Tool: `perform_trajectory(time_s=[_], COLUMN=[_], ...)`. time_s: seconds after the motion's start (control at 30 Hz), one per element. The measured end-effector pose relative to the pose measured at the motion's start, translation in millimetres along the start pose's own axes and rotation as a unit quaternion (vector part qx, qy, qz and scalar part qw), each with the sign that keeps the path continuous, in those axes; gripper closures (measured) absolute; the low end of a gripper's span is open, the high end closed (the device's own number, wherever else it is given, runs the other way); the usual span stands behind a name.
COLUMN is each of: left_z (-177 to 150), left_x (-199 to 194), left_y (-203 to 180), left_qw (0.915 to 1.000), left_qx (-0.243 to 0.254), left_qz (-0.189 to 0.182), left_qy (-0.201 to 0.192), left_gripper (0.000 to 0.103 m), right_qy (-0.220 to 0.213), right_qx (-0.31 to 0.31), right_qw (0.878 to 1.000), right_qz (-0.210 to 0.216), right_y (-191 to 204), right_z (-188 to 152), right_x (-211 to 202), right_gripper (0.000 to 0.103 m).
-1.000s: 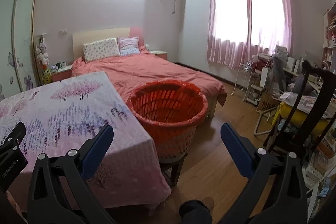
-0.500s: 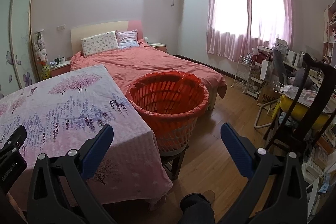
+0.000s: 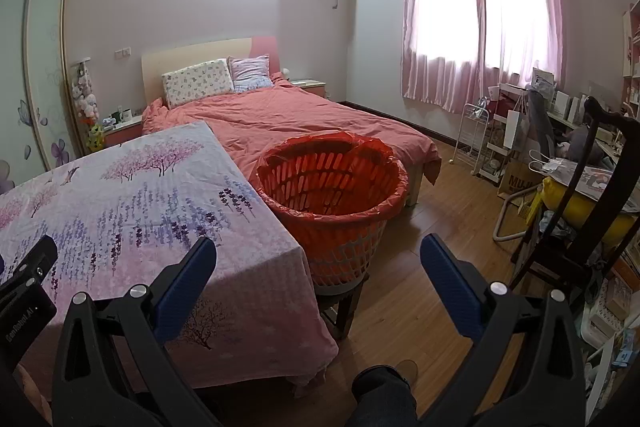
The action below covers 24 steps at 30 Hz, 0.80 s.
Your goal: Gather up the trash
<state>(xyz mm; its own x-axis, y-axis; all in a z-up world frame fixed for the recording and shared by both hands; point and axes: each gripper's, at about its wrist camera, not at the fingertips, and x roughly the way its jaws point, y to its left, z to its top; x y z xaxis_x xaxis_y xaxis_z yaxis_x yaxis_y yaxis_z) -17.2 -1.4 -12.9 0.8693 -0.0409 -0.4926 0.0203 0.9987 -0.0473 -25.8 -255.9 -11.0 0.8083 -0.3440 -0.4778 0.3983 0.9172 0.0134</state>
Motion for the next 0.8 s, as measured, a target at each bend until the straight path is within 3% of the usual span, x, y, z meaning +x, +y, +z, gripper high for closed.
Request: perform_trajectory(time_s=[0.8], left_z=[8.0], left_x=[-8.2], left_y=[-19.9], left_qw=[0.9991], left_qx=[0.031], left_qz=[0.025], left_qy=[-0.016], left_gripper=[0.004], right_qy=[-0.003], right_qx=[0.006], right_qw=[1.000], right_qz=[-0.004], right_y=[-4.8], right_z=[0.6], right_x=[-0.4], right_gripper=[0.002])
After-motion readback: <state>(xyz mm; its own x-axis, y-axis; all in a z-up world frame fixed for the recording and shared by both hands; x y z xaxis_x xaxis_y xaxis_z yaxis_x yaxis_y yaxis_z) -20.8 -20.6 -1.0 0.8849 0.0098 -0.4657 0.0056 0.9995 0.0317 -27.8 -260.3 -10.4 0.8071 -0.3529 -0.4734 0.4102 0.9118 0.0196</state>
